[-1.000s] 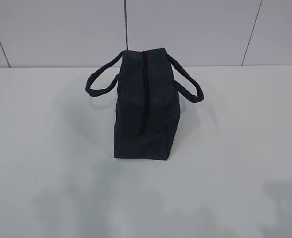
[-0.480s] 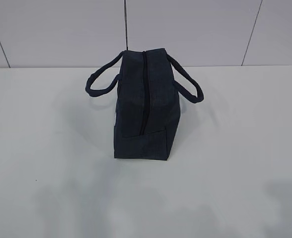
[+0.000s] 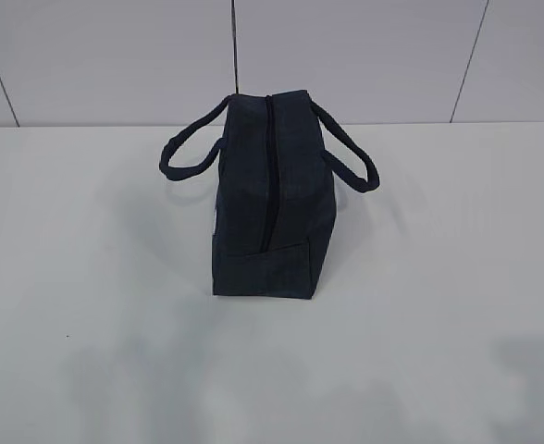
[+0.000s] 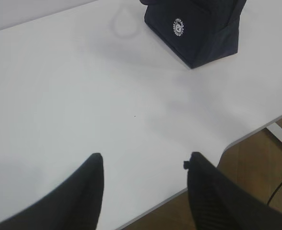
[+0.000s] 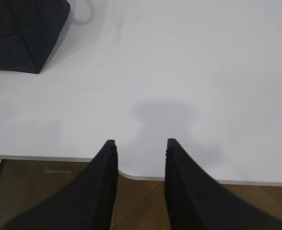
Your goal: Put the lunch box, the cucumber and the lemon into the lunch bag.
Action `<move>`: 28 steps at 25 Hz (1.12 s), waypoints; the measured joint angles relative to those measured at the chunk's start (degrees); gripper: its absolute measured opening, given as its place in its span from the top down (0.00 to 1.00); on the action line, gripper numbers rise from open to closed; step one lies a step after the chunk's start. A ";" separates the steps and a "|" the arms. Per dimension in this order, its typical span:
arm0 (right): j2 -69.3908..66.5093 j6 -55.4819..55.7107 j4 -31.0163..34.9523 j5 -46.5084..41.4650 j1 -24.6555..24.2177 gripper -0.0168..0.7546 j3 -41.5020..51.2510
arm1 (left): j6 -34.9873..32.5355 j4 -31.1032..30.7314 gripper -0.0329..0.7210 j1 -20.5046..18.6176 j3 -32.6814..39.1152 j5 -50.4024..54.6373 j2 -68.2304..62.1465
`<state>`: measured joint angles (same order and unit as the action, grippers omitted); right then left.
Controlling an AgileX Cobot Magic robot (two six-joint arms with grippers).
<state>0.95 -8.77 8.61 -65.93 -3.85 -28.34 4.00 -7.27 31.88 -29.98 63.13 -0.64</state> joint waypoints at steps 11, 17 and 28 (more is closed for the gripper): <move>0.00 0.00 -0.09 0.00 0.00 0.64 0.00 | 0.00 0.00 0.47 -7.39 0.00 0.00 0.00; 0.00 0.00 -0.09 0.00 0.00 0.64 0.00 | 0.00 0.00 0.50 -20.55 0.00 0.00 0.00; 0.00 0.00 -0.09 0.00 0.00 0.64 0.00 | 0.00 0.00 0.51 -29.73 0.00 0.00 0.00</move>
<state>0.95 -8.77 8.51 -65.93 -3.85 -28.34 4.00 -7.27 2.15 -29.98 63.13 -0.64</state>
